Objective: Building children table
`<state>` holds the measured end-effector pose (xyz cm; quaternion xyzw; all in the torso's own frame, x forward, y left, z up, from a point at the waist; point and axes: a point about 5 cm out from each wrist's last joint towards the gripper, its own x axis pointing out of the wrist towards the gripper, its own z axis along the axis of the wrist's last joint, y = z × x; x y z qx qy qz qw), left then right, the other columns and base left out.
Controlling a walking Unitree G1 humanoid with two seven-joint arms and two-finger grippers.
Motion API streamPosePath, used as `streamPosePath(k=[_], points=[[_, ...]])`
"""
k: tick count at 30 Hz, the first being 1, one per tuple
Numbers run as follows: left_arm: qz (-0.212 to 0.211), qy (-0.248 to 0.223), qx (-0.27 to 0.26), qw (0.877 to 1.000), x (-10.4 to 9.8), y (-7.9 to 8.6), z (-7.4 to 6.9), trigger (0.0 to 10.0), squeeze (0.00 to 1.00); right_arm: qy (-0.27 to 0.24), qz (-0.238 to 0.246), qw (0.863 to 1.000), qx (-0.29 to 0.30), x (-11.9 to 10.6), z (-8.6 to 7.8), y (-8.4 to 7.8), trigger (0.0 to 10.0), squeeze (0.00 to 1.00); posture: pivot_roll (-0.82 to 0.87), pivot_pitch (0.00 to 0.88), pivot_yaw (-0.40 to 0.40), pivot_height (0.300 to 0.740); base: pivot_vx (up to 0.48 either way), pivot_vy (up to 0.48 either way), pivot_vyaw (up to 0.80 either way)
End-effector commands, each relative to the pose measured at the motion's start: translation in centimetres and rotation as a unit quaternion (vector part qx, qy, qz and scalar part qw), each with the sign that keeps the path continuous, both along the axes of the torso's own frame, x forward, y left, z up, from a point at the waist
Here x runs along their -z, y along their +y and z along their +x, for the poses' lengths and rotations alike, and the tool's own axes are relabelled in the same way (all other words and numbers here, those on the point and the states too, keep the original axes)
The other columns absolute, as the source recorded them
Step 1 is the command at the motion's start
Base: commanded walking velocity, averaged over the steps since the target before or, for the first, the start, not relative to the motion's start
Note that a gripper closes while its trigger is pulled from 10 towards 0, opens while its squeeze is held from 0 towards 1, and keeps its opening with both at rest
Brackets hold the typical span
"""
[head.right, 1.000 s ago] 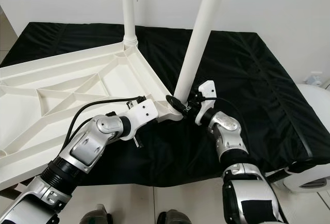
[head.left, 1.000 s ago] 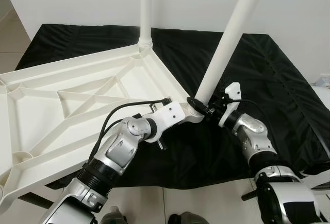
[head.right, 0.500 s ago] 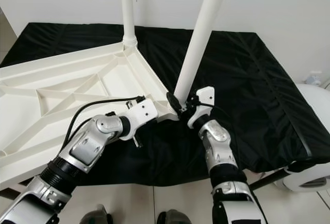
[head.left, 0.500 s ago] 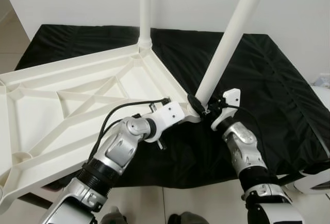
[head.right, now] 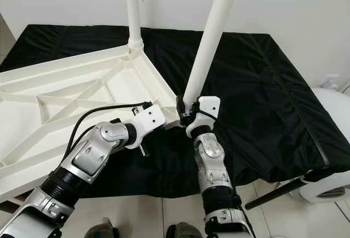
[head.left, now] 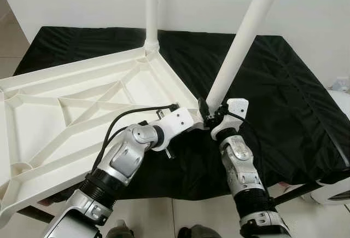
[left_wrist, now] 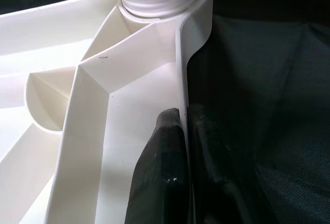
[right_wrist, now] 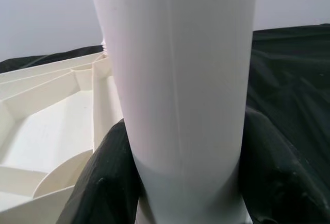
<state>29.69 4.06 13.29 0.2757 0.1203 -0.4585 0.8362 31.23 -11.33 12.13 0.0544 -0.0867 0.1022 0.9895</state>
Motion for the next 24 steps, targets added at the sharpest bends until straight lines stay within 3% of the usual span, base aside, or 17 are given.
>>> streamPosePath(k=[1, 7, 8, 19, 20, 21, 24], points=[[-0.018, -0.025, 0.021, 0.999, -1.1, -1.4, -0.2, 10.0, 0.0, -0.007, 0.018, 0.998, -0.063, -0.6, -0.9, 4.1, 10.0, 0.0, 0.0, 0.0, -0.072, 0.74, 0.0, 0.0, 0.0], [-0.017, -0.026, 0.02, 0.999, -1.1, -1.3, -0.2, 10.0, 0.0, 0.001, 0.016, 0.999, -0.041, -0.7, -0.8, 3.6, 10.0, 0.0, 0.0, 0.0, -0.073, 0.74, 0.0, 0.0, 0.0], [-0.017, -0.026, 0.02, 0.999, -1.1, -1.3, -0.2, 10.0, 0.0, 0.004, 0.016, 0.999, -0.033, -0.7, -0.7, 3.3, 10.0, 1.0, 0.0, 0.0, -0.075, 0.74, 0.0, 0.0, 0.0], [-0.018, -0.027, 0.021, 0.999, -1.1, -1.5, -0.2, 10.0, 0.0, -0.004, -0.005, 0.997, -0.071, -0.9, -0.8, 2.3, 10.0, 1.0, 0.0, 0.0, -0.081, 0.74, 0.0, 0.0, 0.0], [-0.019, -0.027, 0.022, 0.999, -1.1, -1.5, -0.2, 10.0, 0.0, -0.004, -0.005, 0.997, -0.075, -0.8, -0.8, 2.0, 10.0, 0.14, 0.0, 0.0, -0.082, 0.74, 0.0, 0.0, 0.0], [-0.019, -0.027, 0.022, 0.999, -1.1, -1.5, -0.2, 10.0, 0.0, -0.003, -0.007, 0.997, -0.078, -0.8, -0.8, 1.7, 10.0, 0.0, 0.0, 0.0, -0.083, 0.74, 0.0, 0.0, 0.0], [-0.019, -0.027, 0.021, 0.999, -1.1, -1.5, -0.2, 10.0, 0.0, -0.002, -0.019, 0.996, -0.093, -0.8, -0.6, 0.6, 10.0, 0.0, 0.0, 0.0, -0.087, 0.74, 0.0, 0.0, 0.0]])
